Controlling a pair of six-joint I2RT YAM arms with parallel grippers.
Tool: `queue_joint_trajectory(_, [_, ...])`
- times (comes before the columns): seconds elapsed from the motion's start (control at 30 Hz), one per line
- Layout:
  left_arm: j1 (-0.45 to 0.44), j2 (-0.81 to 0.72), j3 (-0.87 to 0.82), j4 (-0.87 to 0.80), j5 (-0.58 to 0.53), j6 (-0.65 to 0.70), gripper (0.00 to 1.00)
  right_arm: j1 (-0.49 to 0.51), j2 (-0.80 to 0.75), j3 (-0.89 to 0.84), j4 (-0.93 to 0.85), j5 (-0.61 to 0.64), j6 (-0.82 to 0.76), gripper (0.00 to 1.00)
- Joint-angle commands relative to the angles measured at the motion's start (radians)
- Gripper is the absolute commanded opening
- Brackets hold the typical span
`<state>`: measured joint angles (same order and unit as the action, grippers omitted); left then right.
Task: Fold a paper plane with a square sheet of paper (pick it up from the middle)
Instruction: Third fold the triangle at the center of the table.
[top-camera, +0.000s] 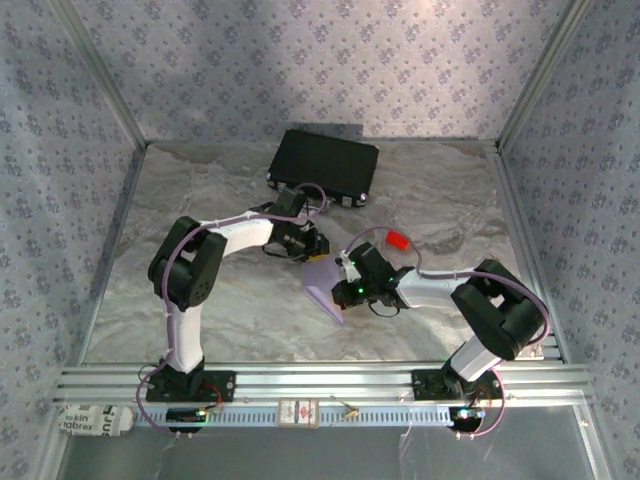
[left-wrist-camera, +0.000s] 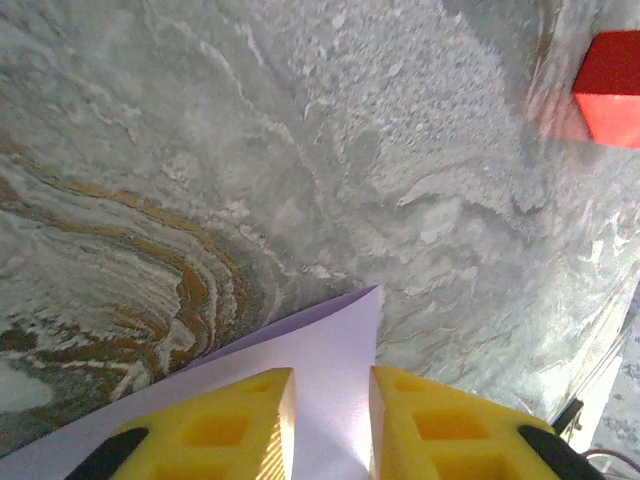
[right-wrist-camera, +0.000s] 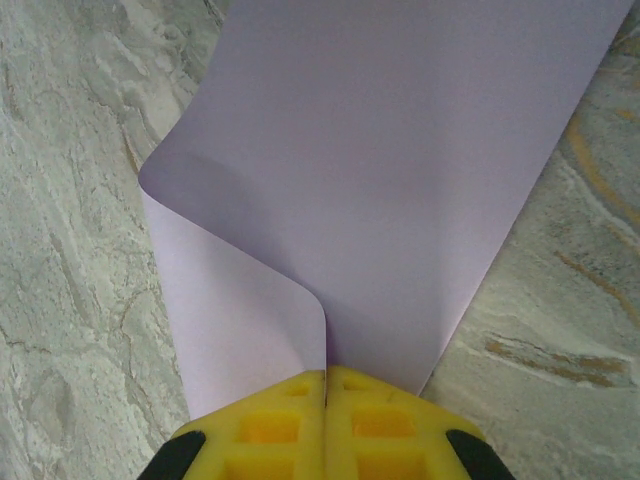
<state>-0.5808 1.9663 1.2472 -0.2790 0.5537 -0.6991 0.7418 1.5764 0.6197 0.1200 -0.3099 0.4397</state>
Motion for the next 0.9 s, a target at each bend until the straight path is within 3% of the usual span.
queue_joint_trajectory(0.0, [-0.004,-0.084,0.008,-0.05,-0.056,0.003,0.28,0.0,0.018,-0.01,-0.014,0.03,0.021,0.02])
queue_joint_trajectory(0.17, [0.0,-0.211,-0.113,0.001,-0.132,-0.057,0.28,0.0,0.01,-0.013,-0.019,0.043,0.022,0.02])
queue_joint_trajectory(0.43, [-0.041,-0.369,-0.411,0.348,-0.002,-0.311,0.05,-0.003,0.005,-0.008,-0.017,0.047,0.028,0.02])
queue_joint_trajectory(0.63, [-0.14,-0.378,-0.533,0.506,-0.026,-0.448,0.0,-0.003,0.007,-0.008,-0.019,0.052,0.03,0.02])
queue_joint_trajectory(0.87, [-0.156,-0.355,-0.61,0.601,-0.061,-0.512,0.0,-0.003,0.01,-0.008,-0.02,0.053,0.031,0.02])
